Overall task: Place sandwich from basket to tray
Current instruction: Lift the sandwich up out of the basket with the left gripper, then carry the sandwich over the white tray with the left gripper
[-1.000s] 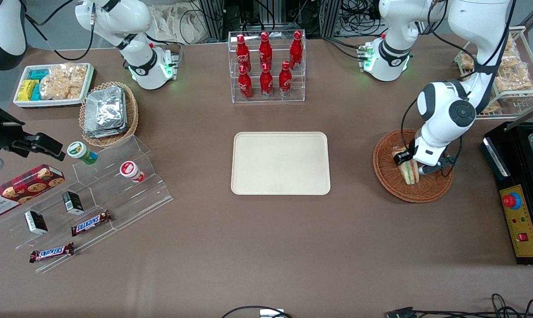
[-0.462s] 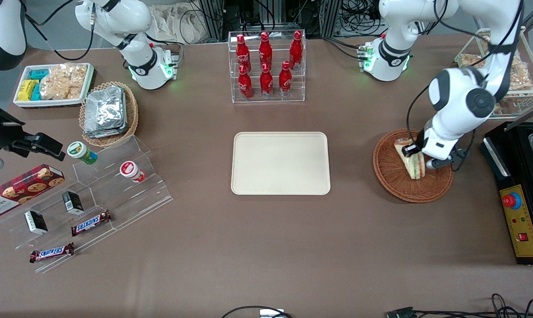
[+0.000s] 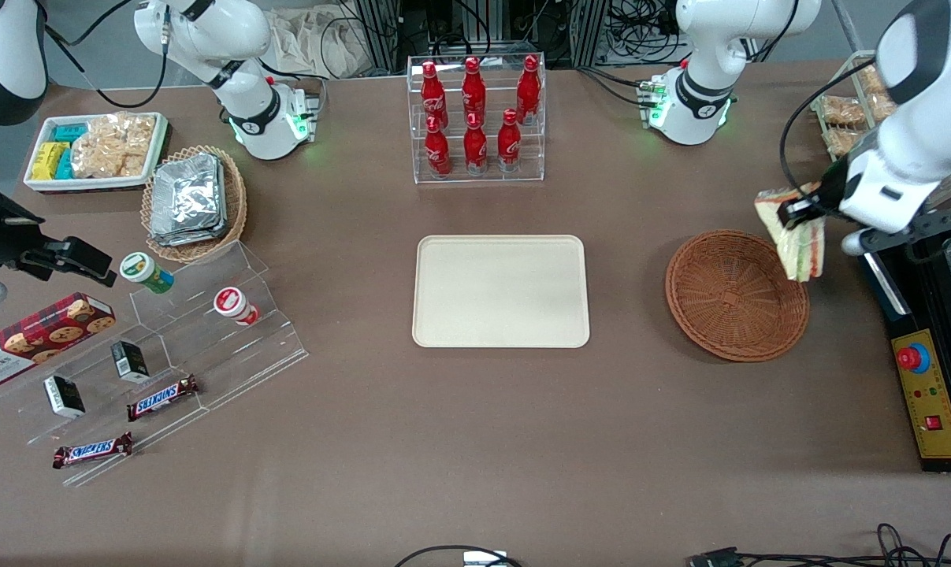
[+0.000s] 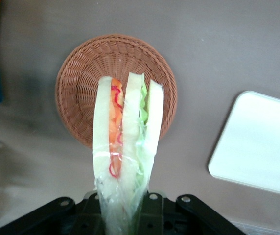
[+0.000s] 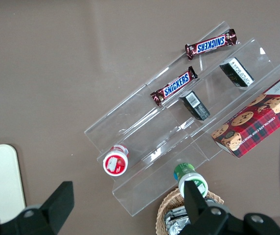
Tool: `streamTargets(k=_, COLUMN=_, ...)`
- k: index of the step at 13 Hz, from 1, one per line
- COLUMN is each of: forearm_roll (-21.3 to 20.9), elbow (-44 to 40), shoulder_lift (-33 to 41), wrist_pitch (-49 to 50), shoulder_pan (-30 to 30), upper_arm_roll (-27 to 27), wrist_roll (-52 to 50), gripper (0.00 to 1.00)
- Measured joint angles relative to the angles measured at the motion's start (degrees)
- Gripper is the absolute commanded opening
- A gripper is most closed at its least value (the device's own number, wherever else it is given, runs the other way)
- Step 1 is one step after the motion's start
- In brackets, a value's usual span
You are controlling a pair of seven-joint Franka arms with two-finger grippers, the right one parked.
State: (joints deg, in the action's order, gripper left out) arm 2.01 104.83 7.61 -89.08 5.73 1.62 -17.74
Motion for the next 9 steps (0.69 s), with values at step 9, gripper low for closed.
streamTargets(k=9, forearm_roll=0.65, elbow=-14.95, shoulder_lift=-8.95, wrist_pitch=6.59, shoulder_pan=1.61, upper_arm_roll=-25.45, wrist_roll=-15.67, gripper=0.09)
